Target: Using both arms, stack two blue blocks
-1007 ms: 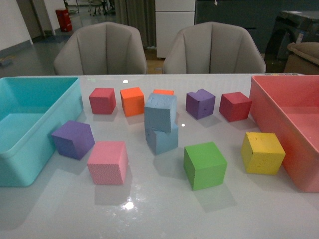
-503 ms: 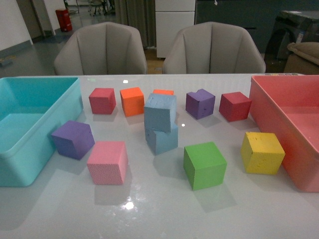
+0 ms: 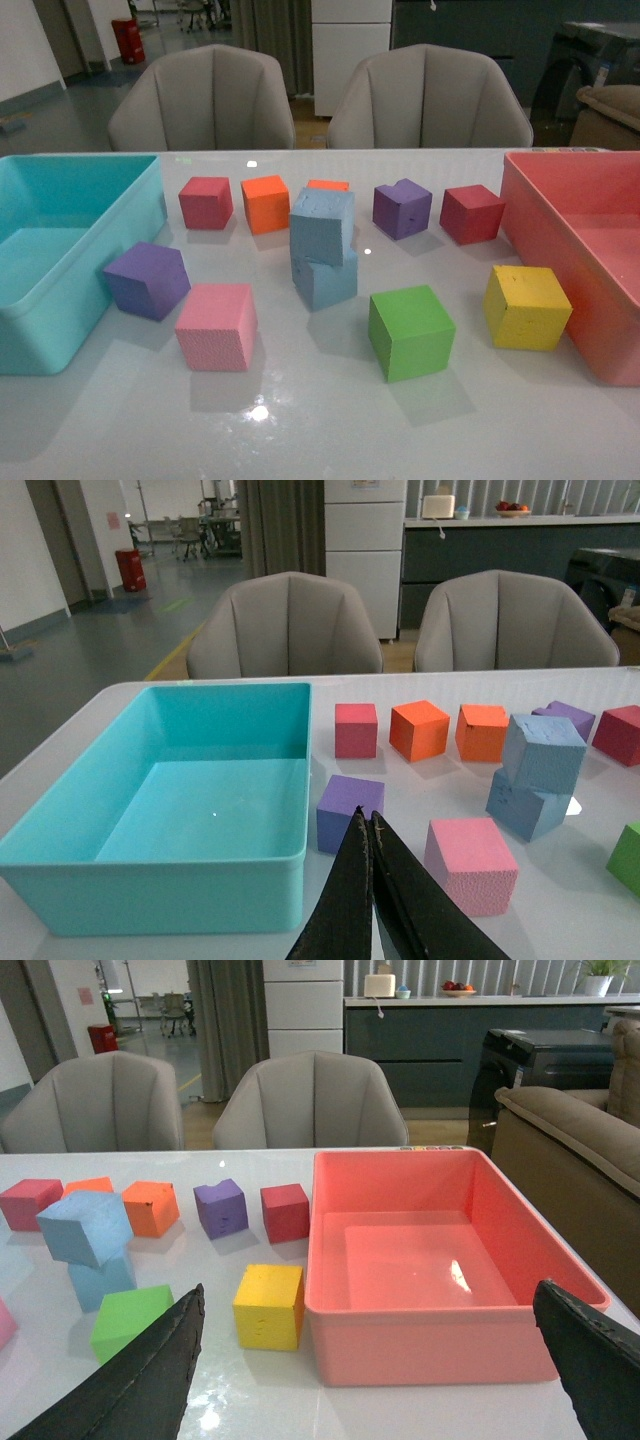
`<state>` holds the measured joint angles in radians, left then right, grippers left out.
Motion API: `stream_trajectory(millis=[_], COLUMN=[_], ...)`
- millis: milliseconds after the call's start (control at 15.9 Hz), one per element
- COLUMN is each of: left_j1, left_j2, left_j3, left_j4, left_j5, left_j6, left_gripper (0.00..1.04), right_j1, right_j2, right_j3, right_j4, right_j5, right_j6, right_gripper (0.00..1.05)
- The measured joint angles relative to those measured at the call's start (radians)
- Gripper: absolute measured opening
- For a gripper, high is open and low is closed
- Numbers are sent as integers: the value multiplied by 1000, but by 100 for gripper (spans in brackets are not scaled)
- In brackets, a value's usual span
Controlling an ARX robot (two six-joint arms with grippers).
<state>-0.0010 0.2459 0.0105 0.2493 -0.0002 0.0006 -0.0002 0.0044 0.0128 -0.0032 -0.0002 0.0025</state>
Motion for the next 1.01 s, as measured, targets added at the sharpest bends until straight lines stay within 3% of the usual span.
stream_trajectory(millis=[315,440,818,881,1007], left_j1=[0,0,0,0,0], left_j2=[-72,-176,-237,-237,-237], left_j3=[0,0,1,1,1], left_j4=[-72,-238,-254,-252,-253], left_j5=[0,4,0,0,0], left_j6=[0,0,0,0,0], left_gripper=[2,2,2,5,27], right_j1=[0,0,0,0,0], right_j2=[0,0,0,0,0], right_j3=[0,0,0,0,0], right_j4=[0,0,0,0,0], right_j5=[0,0,0,0,0], right_j6=[0,0,0,0,0], right_gripper=[98,98,98,98,98])
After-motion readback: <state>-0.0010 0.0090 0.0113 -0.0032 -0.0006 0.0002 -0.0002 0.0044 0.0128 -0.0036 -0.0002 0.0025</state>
